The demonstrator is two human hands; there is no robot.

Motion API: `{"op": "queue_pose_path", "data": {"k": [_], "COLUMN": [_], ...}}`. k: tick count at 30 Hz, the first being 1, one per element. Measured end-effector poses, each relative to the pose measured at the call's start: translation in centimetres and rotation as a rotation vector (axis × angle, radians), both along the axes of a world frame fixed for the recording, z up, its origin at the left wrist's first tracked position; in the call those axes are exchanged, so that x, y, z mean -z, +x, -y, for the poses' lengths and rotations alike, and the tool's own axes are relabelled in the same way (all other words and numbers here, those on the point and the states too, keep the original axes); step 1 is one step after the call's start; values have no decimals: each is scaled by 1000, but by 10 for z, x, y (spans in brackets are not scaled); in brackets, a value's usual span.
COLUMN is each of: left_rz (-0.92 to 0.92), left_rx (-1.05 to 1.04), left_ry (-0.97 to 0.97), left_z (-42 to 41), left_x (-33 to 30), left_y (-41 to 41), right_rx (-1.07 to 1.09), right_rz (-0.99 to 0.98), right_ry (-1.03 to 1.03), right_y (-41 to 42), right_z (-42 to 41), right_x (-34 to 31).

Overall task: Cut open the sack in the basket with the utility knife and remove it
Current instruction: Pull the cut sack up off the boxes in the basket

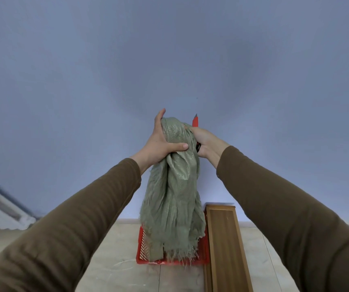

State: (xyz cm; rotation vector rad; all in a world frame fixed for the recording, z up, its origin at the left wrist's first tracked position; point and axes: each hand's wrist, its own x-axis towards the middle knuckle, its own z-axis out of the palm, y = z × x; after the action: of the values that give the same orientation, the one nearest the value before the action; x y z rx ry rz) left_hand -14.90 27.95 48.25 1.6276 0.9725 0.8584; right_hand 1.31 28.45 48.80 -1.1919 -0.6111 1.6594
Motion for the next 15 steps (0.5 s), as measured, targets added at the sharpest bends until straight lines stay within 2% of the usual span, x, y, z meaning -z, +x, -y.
{"op": "queue_pose_path", "data": {"k": [3, 6, 7, 10, 12, 15], "left_rz": [-34, 37, 67, 174, 168, 128], "left_rx": [-85, -74, -89, -186, -229, -216], "left_ry": [-14, -76, -101, -226, -280, -321], "left_z": [-10, -18, -19, -19, -23, -25], "left_x": [0, -2, -4, -15, -18, -19], "left_y": [-8, -13, -14, -19, -21, -12], "right_rx": [25, 74, 51, -131, -197, -57], "right_rz": [210, 544, 587, 521, 569, 634], "right_ry": [65, 219, 296, 512, 590, 567], "right_y": [4, 12, 14, 19, 20, 11], "right_z": [-1, 10, 14, 25, 24, 19], "right_x": [2, -2, -3, -3, 2, 4]}}
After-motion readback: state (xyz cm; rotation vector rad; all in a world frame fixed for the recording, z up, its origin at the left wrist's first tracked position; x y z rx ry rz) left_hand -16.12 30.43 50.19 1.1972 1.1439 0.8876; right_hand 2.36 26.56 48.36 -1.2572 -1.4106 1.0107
